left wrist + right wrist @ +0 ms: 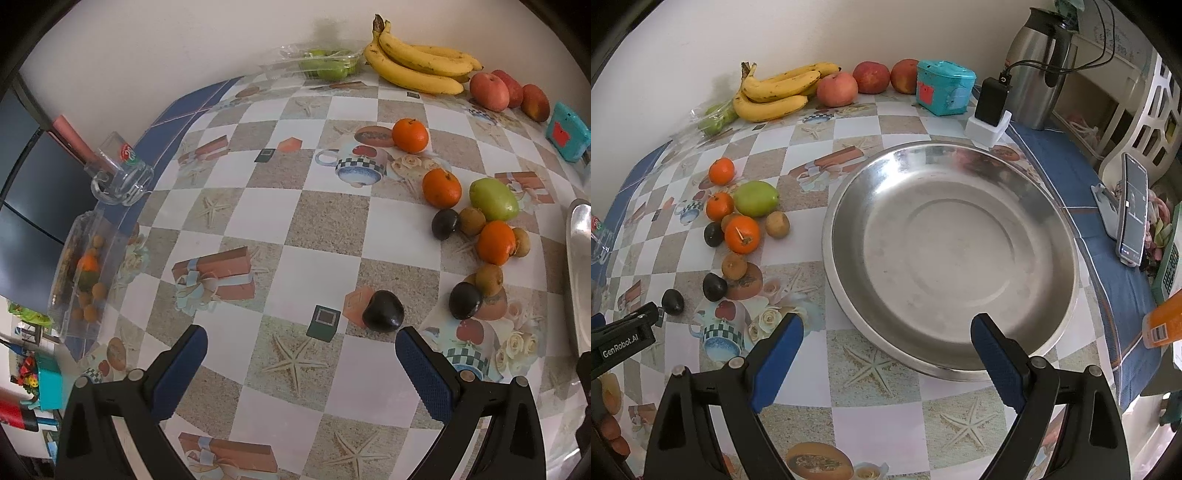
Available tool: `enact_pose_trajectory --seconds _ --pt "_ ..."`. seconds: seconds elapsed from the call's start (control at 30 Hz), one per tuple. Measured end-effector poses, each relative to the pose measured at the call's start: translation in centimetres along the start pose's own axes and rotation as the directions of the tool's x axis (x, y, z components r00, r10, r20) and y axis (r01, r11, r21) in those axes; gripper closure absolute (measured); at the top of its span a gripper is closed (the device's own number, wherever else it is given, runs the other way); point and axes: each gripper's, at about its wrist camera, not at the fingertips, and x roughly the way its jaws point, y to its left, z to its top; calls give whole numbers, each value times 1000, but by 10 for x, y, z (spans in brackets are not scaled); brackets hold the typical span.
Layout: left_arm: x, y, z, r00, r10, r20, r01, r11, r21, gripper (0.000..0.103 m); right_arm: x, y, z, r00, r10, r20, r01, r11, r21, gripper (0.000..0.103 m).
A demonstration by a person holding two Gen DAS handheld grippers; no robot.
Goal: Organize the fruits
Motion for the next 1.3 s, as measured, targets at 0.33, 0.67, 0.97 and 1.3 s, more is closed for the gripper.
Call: enact_pose_trajectory --seconds 0.33,0.67,0.97,1.3 --pt "-5 -2 1 999 -45 18 45 999 3 0 0 2 1 1000 -15 -4 15 1000 -12 11" --pt "-3 1 2 997 -73 19 73 997 -7 0 4 3 1 999 -30 -22 30 999 -18 11" --pt "-1 0 2 996 -86 18 86 996 -2 0 7 4 1 999 -36 -31 35 999 -17 11" --pt "-1 3 2 995 -94 16 95 995 -13 0 10 5 1 998 -44 -43 43 999 -18 11"
